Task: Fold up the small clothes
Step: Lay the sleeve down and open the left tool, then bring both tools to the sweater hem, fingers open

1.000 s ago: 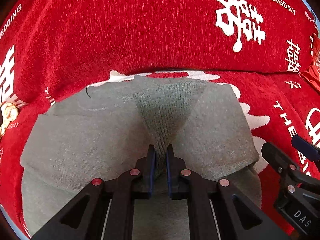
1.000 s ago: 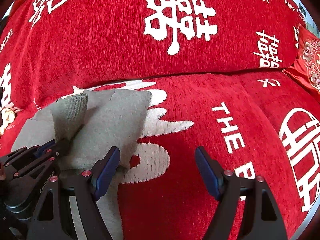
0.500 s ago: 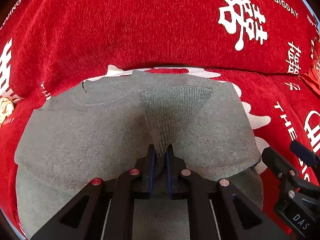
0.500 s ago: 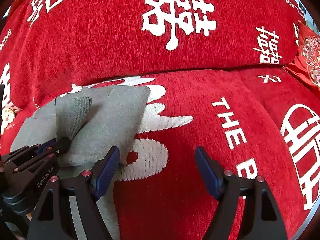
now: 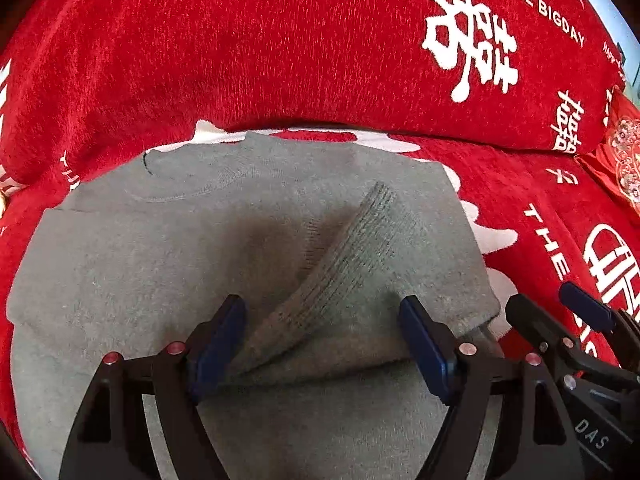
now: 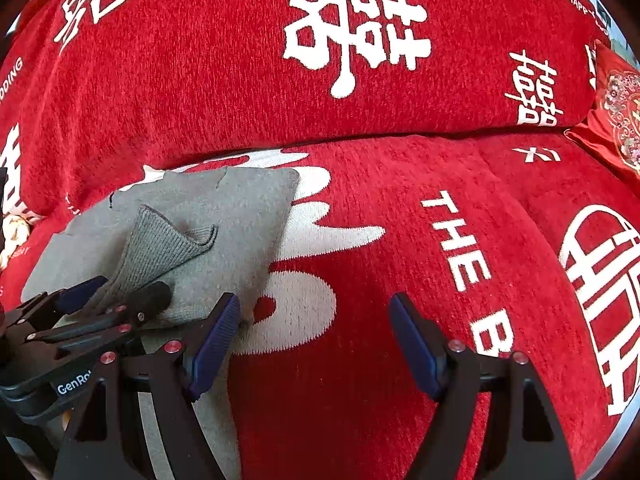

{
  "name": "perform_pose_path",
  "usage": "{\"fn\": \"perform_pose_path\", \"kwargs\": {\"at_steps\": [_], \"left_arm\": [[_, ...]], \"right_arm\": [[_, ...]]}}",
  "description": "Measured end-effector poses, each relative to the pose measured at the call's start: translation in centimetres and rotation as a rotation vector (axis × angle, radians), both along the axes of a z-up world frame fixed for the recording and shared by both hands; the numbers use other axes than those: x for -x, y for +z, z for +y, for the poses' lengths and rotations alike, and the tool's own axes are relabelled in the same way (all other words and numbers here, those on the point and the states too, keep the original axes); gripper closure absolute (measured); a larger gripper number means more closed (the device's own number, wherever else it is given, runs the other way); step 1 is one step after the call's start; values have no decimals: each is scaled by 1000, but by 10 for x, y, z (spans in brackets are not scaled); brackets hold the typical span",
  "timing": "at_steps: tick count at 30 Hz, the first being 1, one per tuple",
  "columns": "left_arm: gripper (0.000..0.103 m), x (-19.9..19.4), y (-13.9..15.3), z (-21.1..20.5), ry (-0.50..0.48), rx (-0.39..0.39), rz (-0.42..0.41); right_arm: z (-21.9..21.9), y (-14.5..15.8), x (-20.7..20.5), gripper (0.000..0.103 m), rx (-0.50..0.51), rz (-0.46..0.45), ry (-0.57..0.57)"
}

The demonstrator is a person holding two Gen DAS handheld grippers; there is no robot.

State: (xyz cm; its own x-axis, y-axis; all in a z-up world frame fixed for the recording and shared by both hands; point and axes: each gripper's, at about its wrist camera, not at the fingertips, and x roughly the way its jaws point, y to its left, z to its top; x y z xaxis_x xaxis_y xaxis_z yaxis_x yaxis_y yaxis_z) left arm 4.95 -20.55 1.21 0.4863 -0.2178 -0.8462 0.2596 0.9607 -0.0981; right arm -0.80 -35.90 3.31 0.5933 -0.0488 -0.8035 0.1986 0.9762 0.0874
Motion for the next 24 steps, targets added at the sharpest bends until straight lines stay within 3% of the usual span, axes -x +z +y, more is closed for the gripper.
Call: {"fn": "perform_pose_path", "kwargs": {"at_steps": [13, 20, 24], "left_arm": [[23, 12, 17, 37, 20, 19, -33], [23, 14, 22, 63, 41, -32, -61], [23, 15, 23, 85, 63, -47, -68]], "right_arm": [[17, 17, -1, 23, 14, -27, 21], [51, 26, -24, 23, 2, -49, 63], [77, 24, -54, 23, 4, -17, 102]]}}
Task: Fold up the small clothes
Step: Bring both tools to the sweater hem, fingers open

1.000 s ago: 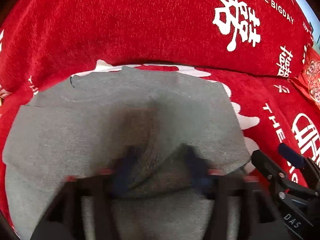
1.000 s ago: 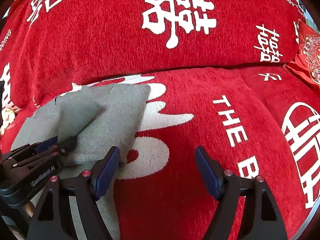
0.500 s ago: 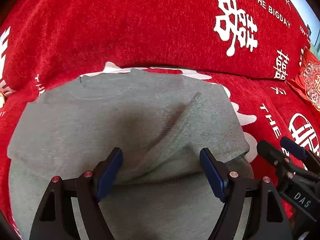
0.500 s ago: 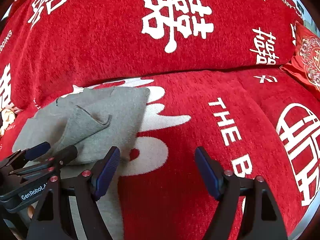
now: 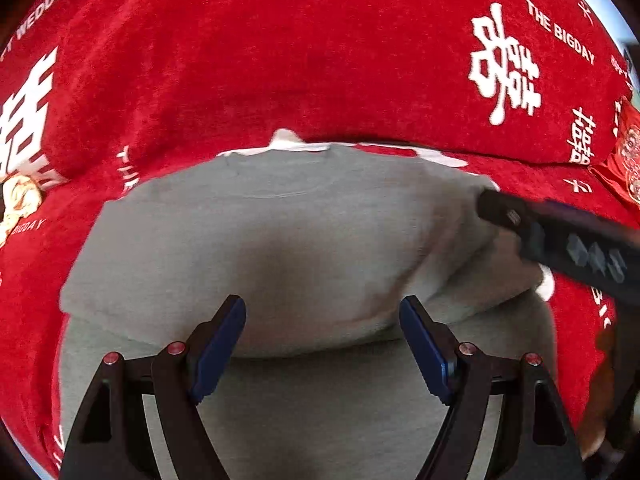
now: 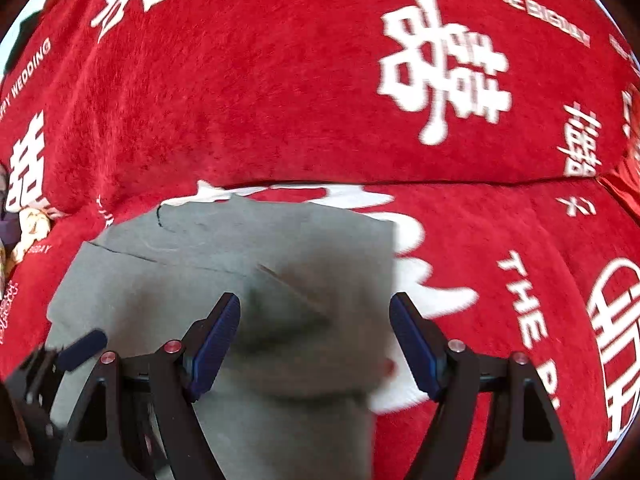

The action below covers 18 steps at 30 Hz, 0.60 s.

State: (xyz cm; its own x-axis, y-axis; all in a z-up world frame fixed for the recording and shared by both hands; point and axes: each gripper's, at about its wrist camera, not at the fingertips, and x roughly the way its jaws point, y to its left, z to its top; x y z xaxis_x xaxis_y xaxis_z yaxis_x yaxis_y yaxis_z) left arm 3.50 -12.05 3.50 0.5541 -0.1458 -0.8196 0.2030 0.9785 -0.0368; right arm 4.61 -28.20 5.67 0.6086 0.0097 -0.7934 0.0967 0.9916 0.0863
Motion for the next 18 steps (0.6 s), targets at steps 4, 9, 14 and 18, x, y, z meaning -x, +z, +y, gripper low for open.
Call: {"fn": "perform_pose_path", "kwargs": {"at_steps": [4, 9, 14, 18], "left_arm": [[23, -8, -1, 26, 54, 10, 16], [23, -15, -10, 50, 98, 23, 43], [23, -11, -21, 62, 89, 29, 49], [23, -2, -20, 71, 74, 22, 49]], "right_arm": [[24, -14, -35, 23, 10, 83, 26], [37, -33, -47, 23, 115, 159, 49], [8, -45, -14, 23, 109, 187, 18], [-17, -37, 18, 23, 117, 164, -30]]}}
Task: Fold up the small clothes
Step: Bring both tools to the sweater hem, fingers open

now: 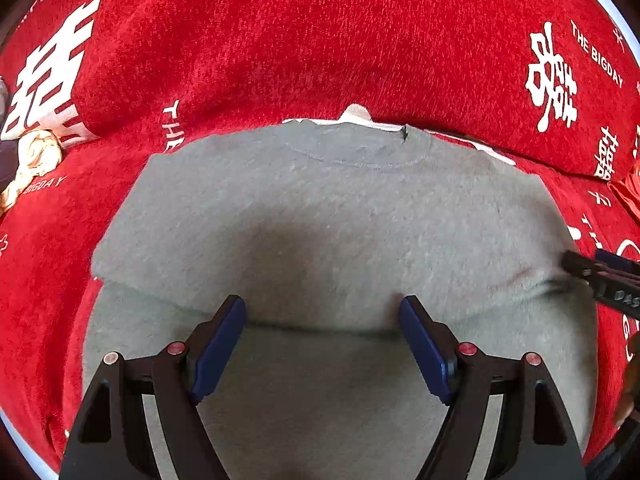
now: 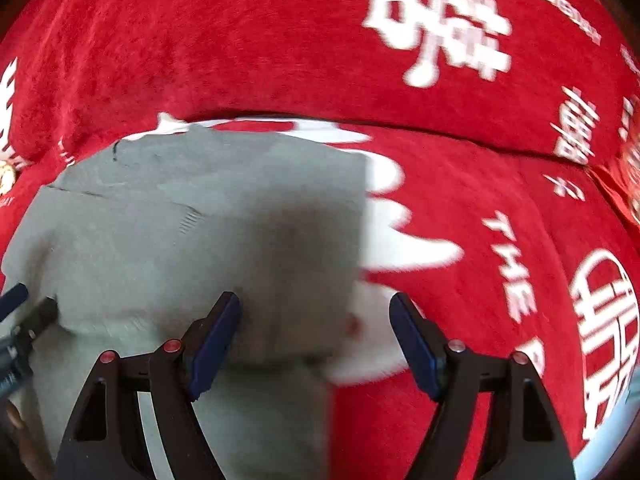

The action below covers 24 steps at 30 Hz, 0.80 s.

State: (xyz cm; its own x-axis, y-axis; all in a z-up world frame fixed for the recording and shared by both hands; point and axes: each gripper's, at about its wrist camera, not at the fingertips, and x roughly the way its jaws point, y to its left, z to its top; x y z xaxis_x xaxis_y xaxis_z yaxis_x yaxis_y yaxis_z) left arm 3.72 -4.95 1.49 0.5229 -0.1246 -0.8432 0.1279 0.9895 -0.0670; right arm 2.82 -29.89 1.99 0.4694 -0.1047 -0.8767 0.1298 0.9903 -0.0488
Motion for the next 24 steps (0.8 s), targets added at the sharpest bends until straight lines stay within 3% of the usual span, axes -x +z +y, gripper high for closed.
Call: {"fn": "perform_pose_path", "kwargs": {"at_steps": [3, 9, 16, 20, 24], "left_arm": [[23, 1, 4, 5, 16, 10, -3], [23, 1, 15, -3, 8, -4, -27], [23, -7, -2, 11, 34, -18, 35], [12, -8, -6, 15, 45, -16, 22], [12, -6, -4, 16, 41, -20, 26]], "right_arm": [[-3, 17, 19, 23, 20, -50, -51], [55, 40, 14, 23, -26, -112, 107], [89, 6, -2, 23, -92, -12, 167], [88, 0, 0, 21, -93, -30, 176], [88, 0, -2, 20, -81, -27, 181]]}}
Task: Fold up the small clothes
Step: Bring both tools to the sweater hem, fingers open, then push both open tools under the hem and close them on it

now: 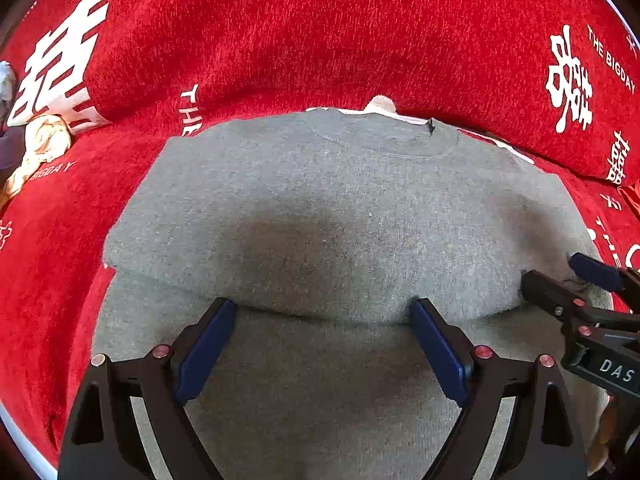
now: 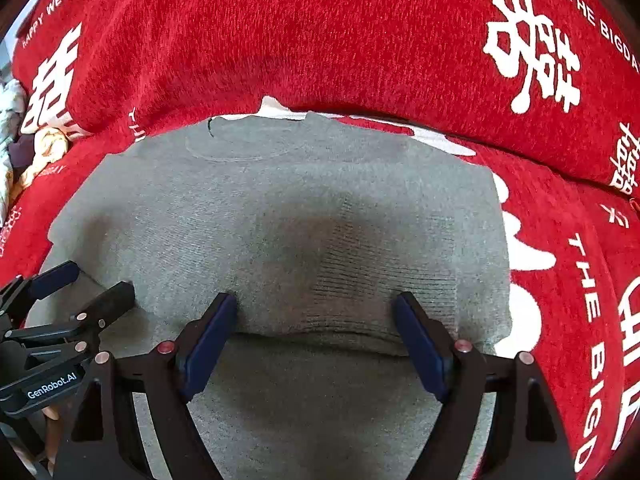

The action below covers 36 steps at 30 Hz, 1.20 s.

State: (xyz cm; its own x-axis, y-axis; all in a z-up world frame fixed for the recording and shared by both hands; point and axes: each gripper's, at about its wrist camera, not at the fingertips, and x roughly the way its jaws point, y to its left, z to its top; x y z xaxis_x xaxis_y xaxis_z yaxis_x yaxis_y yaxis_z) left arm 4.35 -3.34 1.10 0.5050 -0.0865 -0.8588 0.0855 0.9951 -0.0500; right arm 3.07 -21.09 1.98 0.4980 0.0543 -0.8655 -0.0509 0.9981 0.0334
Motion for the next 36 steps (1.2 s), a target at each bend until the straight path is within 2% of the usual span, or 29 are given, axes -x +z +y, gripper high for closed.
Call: {"fn": "perform_pose_path", "kwargs": {"at_steps": [2, 6, 11, 19, 20, 22, 29, 33, 36], "left_arm": [[12, 8, 5, 0, -13, -4, -16], [12, 26, 4, -2, -56, -45, -47], [12, 43, 0, 8, -46, -16, -30], [12, 108, 1, 16, -99, -30, -76], [11, 118, 0, 18, -101, -26, -77], [0, 134, -1, 22, -98, -30, -78], [0, 184, -10, 40, -101, -25, -60], [0, 194, -9, 47, -101, -23, -50], [0, 192, -1, 66, -37, 9, -56]], "right_arm": [[5, 10, 10, 19, 37, -19, -7], [24, 21, 47, 19, 88, -104, 52], [36, -7, 65, 19, 70, -1, 56], [37, -9, 127, 19, 53, -81, 77], [37, -10, 135, 18, 50, -91, 81], [37, -11, 152, 17, 58, -118, 95], [31, -19, 211, 14, 95, -193, 162], [24, -20, 222, 13, 100, -176, 148], [15, -12, 221, 13, 91, -130, 99]]}}
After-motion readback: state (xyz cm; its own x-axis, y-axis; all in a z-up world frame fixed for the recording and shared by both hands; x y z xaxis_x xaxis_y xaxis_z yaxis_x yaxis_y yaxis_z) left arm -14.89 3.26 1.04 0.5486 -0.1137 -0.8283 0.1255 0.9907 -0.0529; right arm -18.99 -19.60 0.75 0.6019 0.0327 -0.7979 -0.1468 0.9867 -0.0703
